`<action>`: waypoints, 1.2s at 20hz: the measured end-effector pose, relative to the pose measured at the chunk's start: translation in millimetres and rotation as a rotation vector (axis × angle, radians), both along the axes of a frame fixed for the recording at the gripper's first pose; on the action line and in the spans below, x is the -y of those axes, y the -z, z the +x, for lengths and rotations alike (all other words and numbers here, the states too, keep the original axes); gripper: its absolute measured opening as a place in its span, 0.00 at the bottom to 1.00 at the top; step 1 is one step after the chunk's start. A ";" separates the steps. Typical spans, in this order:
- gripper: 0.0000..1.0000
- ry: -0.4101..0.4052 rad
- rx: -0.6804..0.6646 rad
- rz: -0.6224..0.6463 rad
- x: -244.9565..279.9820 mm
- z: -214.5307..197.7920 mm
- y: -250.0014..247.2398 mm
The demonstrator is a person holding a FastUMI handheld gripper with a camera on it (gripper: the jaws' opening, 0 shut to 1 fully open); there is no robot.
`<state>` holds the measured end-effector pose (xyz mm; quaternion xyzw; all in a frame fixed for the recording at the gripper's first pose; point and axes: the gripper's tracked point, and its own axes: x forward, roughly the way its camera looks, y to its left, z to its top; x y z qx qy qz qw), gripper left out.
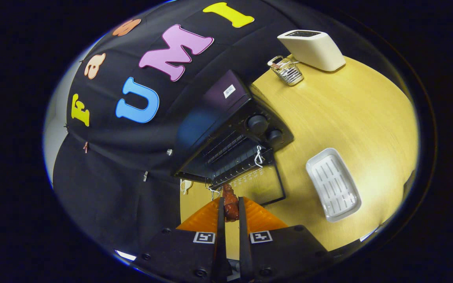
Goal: Open the toaster oven, put the food inside, and close the toaster oven door.
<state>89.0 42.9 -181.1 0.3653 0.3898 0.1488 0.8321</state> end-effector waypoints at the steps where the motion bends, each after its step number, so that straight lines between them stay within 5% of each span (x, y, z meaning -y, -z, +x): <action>1: 0.17 0.009 0.023 0.019 -9.9 8.0 -1.8; 17: 0.17 0.329 0.088 0.201 -63.4 105.3 58.6; 24: 0.17 0.338 0.102 0.268 -90.4 130.5 71.7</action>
